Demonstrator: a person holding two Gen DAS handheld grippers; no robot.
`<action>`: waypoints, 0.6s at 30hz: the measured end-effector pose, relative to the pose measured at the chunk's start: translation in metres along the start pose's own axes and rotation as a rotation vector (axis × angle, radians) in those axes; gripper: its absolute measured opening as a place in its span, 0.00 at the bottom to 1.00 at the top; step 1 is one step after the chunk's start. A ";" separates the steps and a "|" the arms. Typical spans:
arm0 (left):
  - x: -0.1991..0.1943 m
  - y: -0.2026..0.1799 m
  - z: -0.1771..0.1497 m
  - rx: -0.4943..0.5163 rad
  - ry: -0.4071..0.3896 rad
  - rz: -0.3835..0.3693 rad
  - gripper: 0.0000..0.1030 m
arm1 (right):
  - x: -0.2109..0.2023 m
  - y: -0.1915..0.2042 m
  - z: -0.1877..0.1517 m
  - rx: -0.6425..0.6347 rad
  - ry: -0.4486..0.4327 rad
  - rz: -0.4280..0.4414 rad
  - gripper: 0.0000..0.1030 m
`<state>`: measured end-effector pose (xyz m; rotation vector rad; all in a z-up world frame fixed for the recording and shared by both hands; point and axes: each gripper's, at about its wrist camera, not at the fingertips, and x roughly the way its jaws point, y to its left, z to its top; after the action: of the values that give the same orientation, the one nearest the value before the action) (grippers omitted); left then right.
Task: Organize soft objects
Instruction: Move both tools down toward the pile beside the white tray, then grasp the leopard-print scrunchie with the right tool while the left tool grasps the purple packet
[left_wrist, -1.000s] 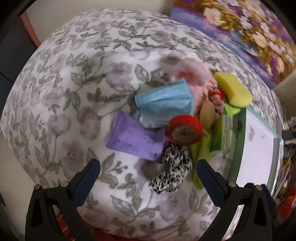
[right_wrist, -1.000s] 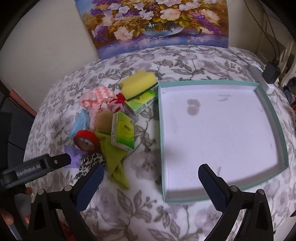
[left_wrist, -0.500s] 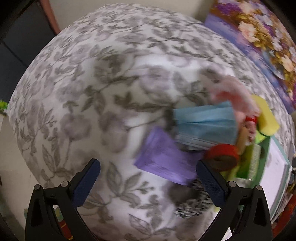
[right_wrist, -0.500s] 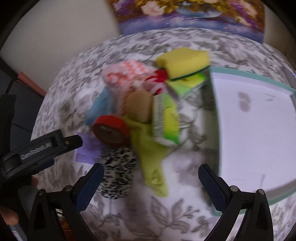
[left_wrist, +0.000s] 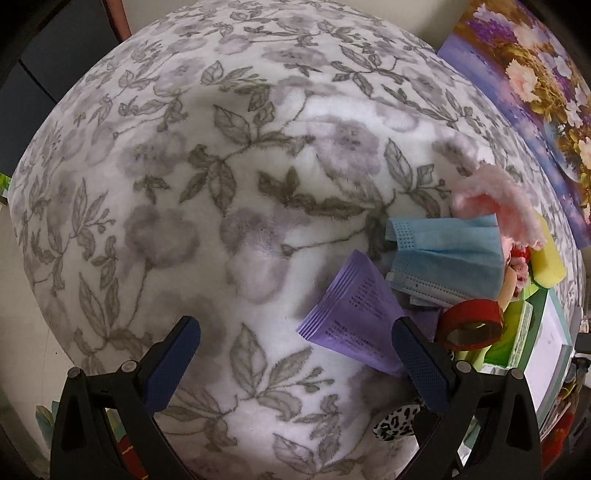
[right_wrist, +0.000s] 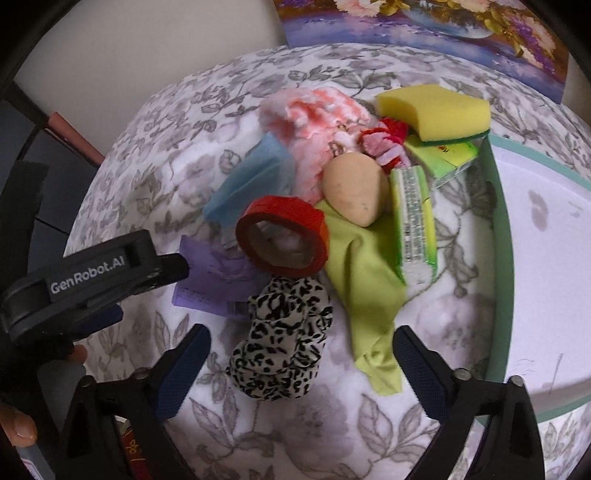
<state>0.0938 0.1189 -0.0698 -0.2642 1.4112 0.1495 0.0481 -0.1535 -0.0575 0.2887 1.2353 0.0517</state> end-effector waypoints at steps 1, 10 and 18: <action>0.001 0.001 -0.001 0.001 -0.001 0.000 1.00 | 0.000 0.001 0.000 -0.002 0.000 0.004 0.88; 0.006 0.003 -0.003 0.004 0.008 -0.024 1.00 | 0.007 0.009 -0.007 -0.031 0.029 0.042 0.67; 0.018 -0.011 -0.006 0.023 0.037 -0.026 1.00 | 0.013 0.002 -0.011 -0.015 0.059 0.068 0.44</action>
<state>0.0938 0.1059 -0.0870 -0.2677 1.4449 0.1072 0.0422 -0.1468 -0.0720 0.3176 1.2832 0.1286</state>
